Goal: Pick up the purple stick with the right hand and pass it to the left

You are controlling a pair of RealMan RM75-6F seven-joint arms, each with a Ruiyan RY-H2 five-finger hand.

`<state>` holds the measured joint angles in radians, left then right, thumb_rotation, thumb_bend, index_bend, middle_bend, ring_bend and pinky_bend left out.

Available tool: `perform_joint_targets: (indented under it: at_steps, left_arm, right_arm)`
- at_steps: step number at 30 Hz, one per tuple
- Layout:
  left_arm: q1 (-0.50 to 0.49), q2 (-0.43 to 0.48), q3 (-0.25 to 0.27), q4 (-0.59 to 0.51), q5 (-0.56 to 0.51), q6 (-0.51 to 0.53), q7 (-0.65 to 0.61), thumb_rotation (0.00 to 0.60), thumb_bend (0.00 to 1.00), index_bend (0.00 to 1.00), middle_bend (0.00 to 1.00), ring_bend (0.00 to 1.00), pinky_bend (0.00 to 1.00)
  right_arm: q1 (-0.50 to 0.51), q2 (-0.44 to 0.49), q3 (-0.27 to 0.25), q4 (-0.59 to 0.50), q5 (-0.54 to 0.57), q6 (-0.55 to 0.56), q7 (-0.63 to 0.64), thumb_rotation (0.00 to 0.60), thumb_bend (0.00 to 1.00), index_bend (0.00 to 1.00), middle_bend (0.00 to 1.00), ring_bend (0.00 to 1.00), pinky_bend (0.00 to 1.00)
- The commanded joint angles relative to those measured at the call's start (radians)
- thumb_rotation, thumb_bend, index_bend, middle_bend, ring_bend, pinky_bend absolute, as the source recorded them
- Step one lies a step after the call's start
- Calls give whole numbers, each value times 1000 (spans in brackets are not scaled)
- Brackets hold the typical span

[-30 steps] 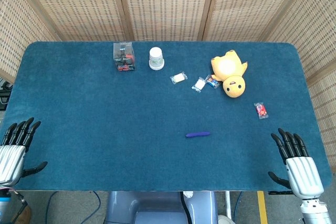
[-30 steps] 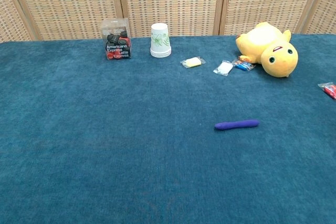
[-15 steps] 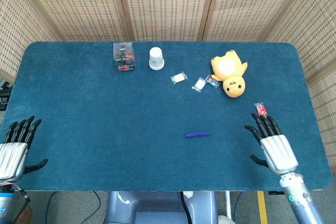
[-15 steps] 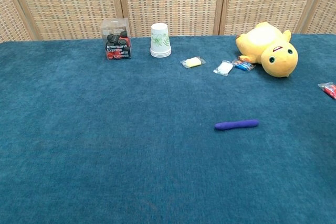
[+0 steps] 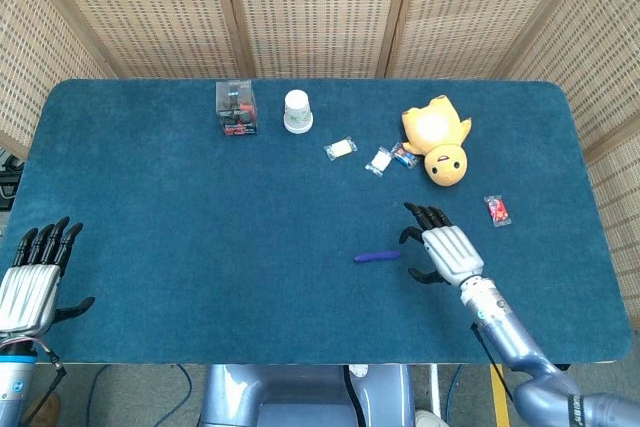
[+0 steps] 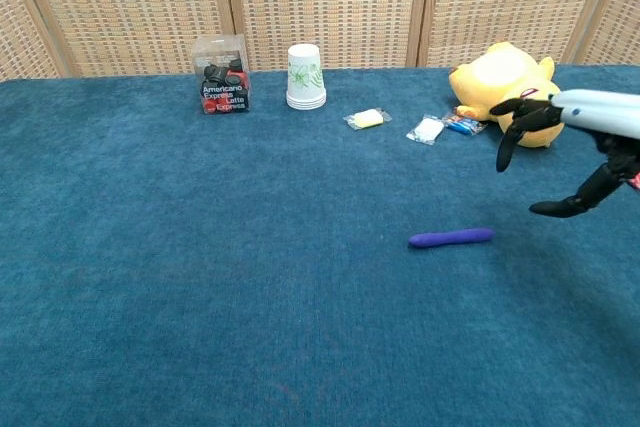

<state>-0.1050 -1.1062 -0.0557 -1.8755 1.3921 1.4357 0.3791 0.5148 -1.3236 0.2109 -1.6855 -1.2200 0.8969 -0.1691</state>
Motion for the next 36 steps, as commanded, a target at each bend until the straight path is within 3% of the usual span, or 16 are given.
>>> perform_joint_targets:
  at_steps: [1, 13, 36]
  left_arm:
    - [-4, -1, 0, 2, -7, -7, 0, 600, 0, 0, 0, 0, 0]
    - [-19, -4, 4, 6, -30, -31, 0, 600, 0, 0, 0, 0, 0]
    - [-28, 0, 12, 4, -31, -34, -6, 600, 0, 0, 0, 0, 0]
  right_arm:
    - [44, -58, 11, 48, 85, -36, -37, 600, 420, 422, 0, 0, 0]
    - [106, -194, -12, 190, 188, -25, -112, 600, 468, 450, 0, 0, 0]
    - [159, -324, -35, 283, 260, -4, -187, 600, 485, 482, 0, 0, 0]
